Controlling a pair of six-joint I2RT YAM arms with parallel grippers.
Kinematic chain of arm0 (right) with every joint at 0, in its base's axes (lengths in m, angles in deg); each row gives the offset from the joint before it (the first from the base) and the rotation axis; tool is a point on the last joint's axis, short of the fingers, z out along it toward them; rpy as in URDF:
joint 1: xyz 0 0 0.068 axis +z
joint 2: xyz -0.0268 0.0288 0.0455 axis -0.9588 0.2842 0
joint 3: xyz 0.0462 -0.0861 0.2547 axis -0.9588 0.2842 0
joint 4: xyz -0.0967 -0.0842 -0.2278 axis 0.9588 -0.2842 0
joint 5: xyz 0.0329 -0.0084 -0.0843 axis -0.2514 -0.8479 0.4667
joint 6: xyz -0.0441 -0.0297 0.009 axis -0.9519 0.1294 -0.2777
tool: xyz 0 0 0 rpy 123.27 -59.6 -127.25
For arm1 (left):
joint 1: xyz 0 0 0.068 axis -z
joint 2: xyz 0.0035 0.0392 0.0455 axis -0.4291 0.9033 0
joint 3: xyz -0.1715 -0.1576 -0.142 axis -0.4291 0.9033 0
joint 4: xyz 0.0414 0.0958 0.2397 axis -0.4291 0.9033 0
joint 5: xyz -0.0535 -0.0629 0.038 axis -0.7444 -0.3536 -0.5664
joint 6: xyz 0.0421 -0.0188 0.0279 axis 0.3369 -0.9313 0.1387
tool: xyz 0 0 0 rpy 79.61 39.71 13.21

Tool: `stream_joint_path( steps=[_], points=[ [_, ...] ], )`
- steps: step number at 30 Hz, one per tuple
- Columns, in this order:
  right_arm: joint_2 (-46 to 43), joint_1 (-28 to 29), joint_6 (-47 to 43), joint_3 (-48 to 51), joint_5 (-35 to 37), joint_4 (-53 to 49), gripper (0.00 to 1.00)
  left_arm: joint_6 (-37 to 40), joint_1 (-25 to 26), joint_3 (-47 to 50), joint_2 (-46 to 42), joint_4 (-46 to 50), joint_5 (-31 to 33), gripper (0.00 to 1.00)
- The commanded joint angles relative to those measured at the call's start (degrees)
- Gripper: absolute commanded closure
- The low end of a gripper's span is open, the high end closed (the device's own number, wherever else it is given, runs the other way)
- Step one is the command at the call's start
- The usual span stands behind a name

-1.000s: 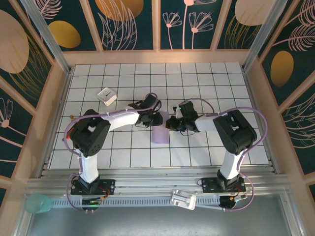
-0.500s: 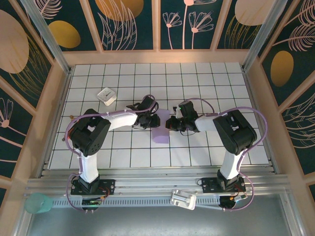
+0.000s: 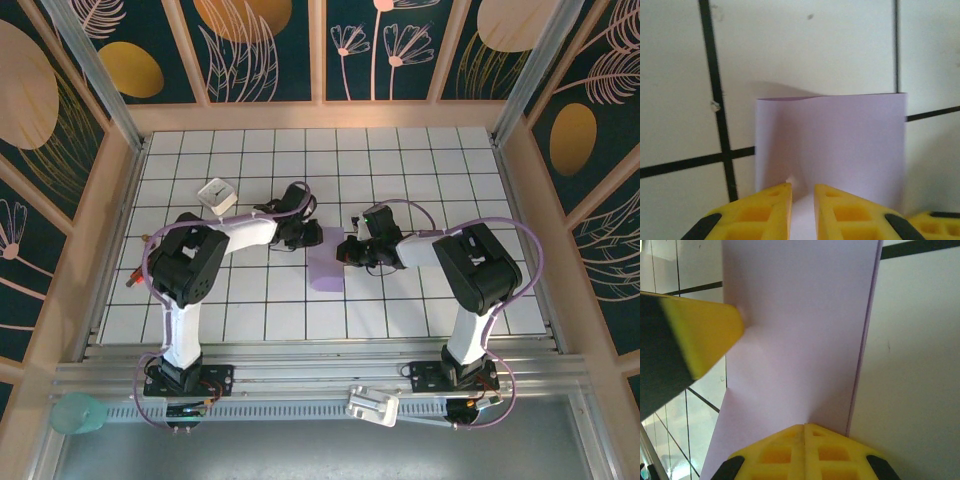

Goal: Fold a paper plane with a square sheet of paper (pick it up from the middle)
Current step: First fold the square sheet of paper in half at the center of the table.

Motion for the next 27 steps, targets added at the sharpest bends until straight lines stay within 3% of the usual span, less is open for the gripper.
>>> stream_joint_path(
  steps=[1, 5, 12, 17, 27],
  points=[
    [4.8, -0.1, -1.9, 1.9, 10.2, -7.8, 1.0, 2.0, -1.0, -0.7, 1.2, 0.3, 0.8, 0.8],
    [4.4, -0.1, -1.8, 2.2, 10.4, -7.7, 1.0, 3.1, -1.2, -2.8, -0.4, 1.7, 1.4, 0.77],
    [4.3, -0.1, -1.8, 2.2, 10.4, -7.6, 1.0, 1.3, -1.2, -4.0, 0.0, -2.0, -5.7, 0.74],
    [4.3, -0.2, -1.9, 2.0, 10.4, -7.9, 1.0, 1.7, -2.0, -5.4, 2.9, -0.6, -2.4, 0.81],
    [4.0, -0.3, -1.9, 2.3, 10.5, -8.0, 1.0, 3.3, -4.1, -4.1, 4.8, 0.6, 0.8, 0.83]
  ],
)
